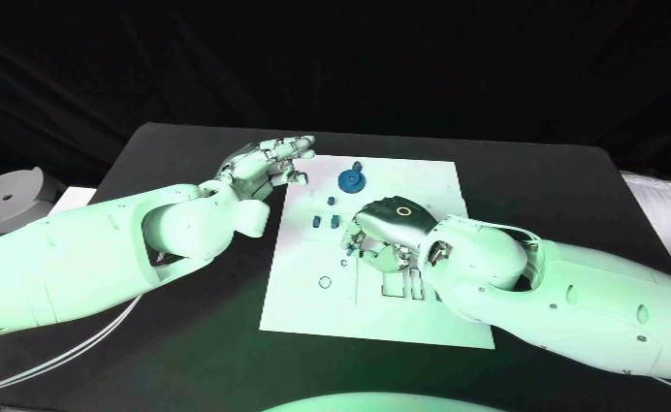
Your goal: Assemble the parts on the task board
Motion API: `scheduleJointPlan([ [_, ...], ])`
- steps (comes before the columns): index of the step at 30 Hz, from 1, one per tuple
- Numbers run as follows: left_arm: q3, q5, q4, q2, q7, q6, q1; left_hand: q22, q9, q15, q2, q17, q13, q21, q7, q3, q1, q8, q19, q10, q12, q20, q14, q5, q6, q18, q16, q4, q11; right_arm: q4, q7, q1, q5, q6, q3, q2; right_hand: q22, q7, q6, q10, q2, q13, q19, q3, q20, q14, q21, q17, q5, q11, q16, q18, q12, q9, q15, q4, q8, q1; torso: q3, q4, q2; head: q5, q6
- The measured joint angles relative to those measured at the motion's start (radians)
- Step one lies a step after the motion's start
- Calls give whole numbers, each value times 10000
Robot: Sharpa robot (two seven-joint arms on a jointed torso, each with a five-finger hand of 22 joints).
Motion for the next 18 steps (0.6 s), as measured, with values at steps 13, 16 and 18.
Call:
scheduleJointPlan([
  [13,0,0,29,3,-15,55,0,-8,0,0,5,-20,7,0,-35,-27,6,0,0,-36,62,0,0,0,-35,0,39,28,-34,-267,133,-171,-2,135,-42,292,-1,1,0,15,-23,-12,0,-54,0,0,0,-2,-19,18,0,-1,0,1,0,-54,-6,-82,11,-5,5,43,-48],
  [16,0,0,29,2,-24,72,-1,-8,0,0,5,-20,7,0,-35,-27,6,0,0,-36,62,0,0,0,-35,0,39,28,-34,-289,144,-190,-5,181,-49,330,-1,2,-1,15,3,-12,0,-54,0,0,0,-2,-19,18,0,0,0,4,0,-53,-16,-109,11,-6,5,47,-52],
  [18,0,0,29,2,-29,78,-1,-8,1,0,5,-20,14,0,-35,-27,6,0,0,-36,62,0,0,0,-35,1,39,28,-34,-300,149,-195,-8,202,-52,358,1,3,-2,15,16,-13,0,-54,0,0,0,-2,-19,19,0,0,0,8,0,-53,-24,-121,12,-9,4,53,-56],
])
